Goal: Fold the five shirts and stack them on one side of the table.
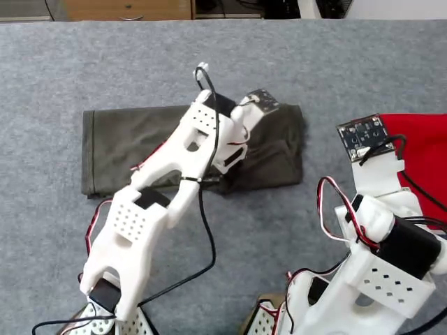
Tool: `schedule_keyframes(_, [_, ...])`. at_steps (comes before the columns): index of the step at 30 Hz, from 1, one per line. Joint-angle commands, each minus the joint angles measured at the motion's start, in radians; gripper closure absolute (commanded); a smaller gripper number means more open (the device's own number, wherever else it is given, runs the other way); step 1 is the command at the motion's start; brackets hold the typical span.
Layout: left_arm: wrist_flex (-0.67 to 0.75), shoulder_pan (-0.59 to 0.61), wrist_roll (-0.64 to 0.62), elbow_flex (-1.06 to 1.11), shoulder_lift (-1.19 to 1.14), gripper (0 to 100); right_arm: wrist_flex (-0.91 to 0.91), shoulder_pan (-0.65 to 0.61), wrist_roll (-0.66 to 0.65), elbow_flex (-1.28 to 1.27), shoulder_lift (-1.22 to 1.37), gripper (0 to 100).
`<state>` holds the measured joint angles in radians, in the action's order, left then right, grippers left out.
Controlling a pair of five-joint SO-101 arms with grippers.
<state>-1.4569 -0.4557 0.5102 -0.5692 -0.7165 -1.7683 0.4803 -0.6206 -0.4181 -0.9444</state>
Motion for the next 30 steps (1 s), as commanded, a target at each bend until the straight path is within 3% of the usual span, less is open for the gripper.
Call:
schedule_keyframes(1, [0.083, 0.032, 0.011, 0.046, 0.061, 83, -0.014, 0.016, -0.002, 0.002, -0.007, 99.5])
schedule_keyframes(10, [0.117, 0.011, 0.011, 0.052, 0.073, 83, -0.014, 0.016, -0.002, 0.002, -0.007, 99.5])
schedule_keyframes(17, [-0.041, -0.029, 0.011, -0.104, 0.134, 83, -0.014, 0.016, -0.002, 0.002, -0.007, 99.5])
schedule_keyframes(30, [-0.051, 0.009, 0.06, -0.17, 0.019, 83, -0.014, 0.016, -0.002, 0.004, -0.007, 99.5])
